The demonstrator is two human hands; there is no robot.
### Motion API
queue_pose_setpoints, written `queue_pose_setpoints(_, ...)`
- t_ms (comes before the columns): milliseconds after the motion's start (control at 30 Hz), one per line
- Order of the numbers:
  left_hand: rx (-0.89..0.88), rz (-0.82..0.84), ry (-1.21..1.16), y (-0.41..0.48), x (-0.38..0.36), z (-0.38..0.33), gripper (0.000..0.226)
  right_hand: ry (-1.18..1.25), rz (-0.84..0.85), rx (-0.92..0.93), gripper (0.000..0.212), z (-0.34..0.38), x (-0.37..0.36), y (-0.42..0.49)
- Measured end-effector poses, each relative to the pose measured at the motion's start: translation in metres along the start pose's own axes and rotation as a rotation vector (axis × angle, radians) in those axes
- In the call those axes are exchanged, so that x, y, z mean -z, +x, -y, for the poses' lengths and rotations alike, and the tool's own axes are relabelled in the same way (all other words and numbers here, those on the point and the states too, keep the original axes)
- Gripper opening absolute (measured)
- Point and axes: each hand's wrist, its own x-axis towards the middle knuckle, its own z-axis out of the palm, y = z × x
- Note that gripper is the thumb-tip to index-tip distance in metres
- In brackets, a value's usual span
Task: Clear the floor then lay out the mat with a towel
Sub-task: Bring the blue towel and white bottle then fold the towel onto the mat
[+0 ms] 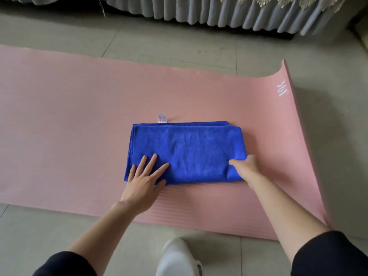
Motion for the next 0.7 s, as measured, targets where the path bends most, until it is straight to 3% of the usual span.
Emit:
queue_pose_setpoints(100, 0.014, 0.041, -0.084, 0.004, 0.007, -0.004, 0.049, 0.072, -0.039, 0.142, 0.012, 0.03, -0.001, -0.015)
queue_pose_setpoints(200, 0.103, -0.034, -0.523, 0.011, 0.023, -0.006, 0.037, 0.046, -0.052, 0.489, 0.014, 0.072, -0.026, -0.049)
queue_pose_setpoints(300, 0.414, -0.196, -1.212, 0.015, 0.044, -0.001, 0.028, -0.025, 0.226, 0.633, 0.026, 0.099, -0.06, -0.088)
queue_pose_setpoints(367, 0.614, -0.207, -1.523, 0.015, 0.052, 0.012, 0.032, -0.024, 0.528, 0.546, 0.031, 0.104, -0.075, -0.108)
queue_pose_setpoints(433, 0.735, -0.156, -1.691, 0.01, 0.055, 0.028, 0.042, 0.045, 0.612, 0.426, 0.038, 0.101, -0.084, -0.109)
queue_pose_setpoints(500, 0.77, -0.127, -1.618, 0.007, 0.054, 0.034, 0.039, 0.088, 0.393, 0.365, 0.03, 0.09, -0.086, -0.093)
queue_pose_setpoints(567, 0.721, -0.163, -1.25, 0.005, 0.051, 0.035, 0.037, -0.061, 0.178, 0.277, 0.05, 0.074, -0.087, -0.077)
queue_pose_setpoints(633, 0.682, -0.229, -0.835, 0.006, 0.048, 0.03, 0.053, -0.084, 0.222, 0.182, 0.068, 0.062, -0.091, -0.073)
queue_pose_setpoints(700, 0.695, -0.239, -0.79, 0.004, 0.051, 0.022, 0.059, 0.019, 0.339, 0.129, 0.066, 0.057, -0.097, -0.077)
